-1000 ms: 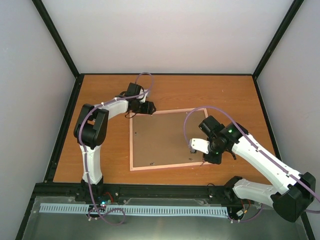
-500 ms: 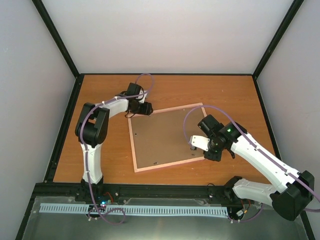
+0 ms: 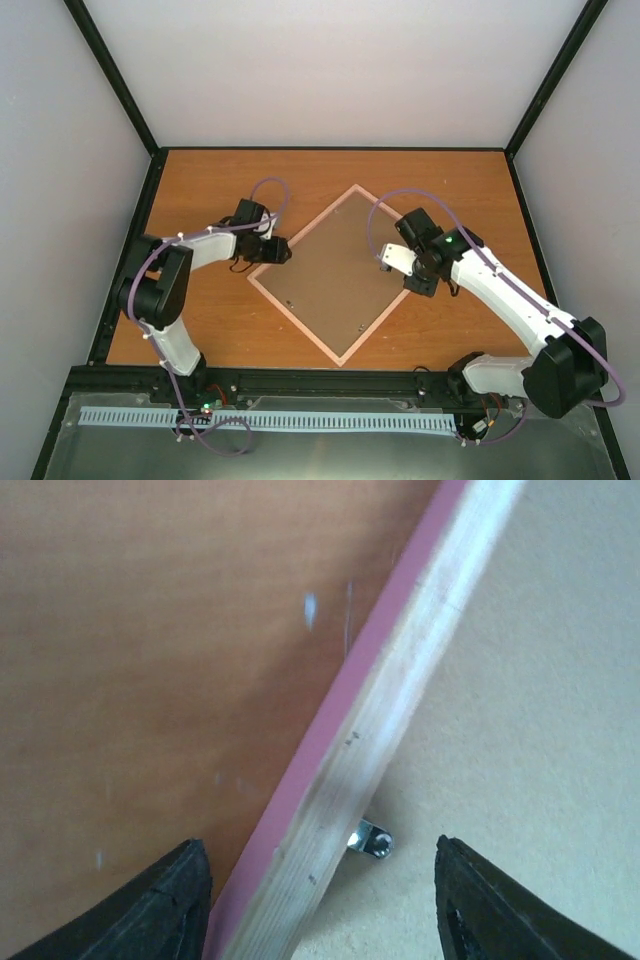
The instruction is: Take the photo out of the frame
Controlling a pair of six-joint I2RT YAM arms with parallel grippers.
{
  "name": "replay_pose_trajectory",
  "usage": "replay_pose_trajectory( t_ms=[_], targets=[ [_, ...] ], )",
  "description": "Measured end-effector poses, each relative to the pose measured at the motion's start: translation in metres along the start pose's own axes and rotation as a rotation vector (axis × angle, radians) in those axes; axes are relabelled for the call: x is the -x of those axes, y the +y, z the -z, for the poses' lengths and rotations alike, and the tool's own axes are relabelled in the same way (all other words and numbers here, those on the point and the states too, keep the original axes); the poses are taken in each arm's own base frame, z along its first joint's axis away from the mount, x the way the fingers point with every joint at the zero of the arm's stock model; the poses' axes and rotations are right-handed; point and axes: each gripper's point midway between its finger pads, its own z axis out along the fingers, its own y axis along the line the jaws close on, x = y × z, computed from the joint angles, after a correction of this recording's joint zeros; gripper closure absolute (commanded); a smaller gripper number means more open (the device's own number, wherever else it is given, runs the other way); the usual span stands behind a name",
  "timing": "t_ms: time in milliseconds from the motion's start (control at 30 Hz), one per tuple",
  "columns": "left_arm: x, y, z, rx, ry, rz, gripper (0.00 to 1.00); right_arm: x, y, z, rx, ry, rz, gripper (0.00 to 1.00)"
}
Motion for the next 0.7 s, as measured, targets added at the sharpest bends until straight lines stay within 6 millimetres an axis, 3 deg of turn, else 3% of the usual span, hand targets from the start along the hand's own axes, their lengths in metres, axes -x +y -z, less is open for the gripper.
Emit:
replay_pose_trajectory(
  t_ms=[233, 433, 700],
  targets=[
    [-0.048, -0.001, 0.023, -0.006, 0.014, 0.06, 0.4, 0.016, -0.025, -0.008, -0.042, -0.018, -0.034, 0.97],
    [-0.093, -0.016, 0.037, -0.049, 0.03, 0.091, 0.4, 0.026, -0.039, -0.014, -0.065, -0.024, -0.047, 0.97],
    [-0.137, -0.042, 0.045, -0.138, 0.024, 0.128, 0.41, 0.038, -0.057, -0.022, -0.096, -0.023, -0.071, 0.97]
  ],
)
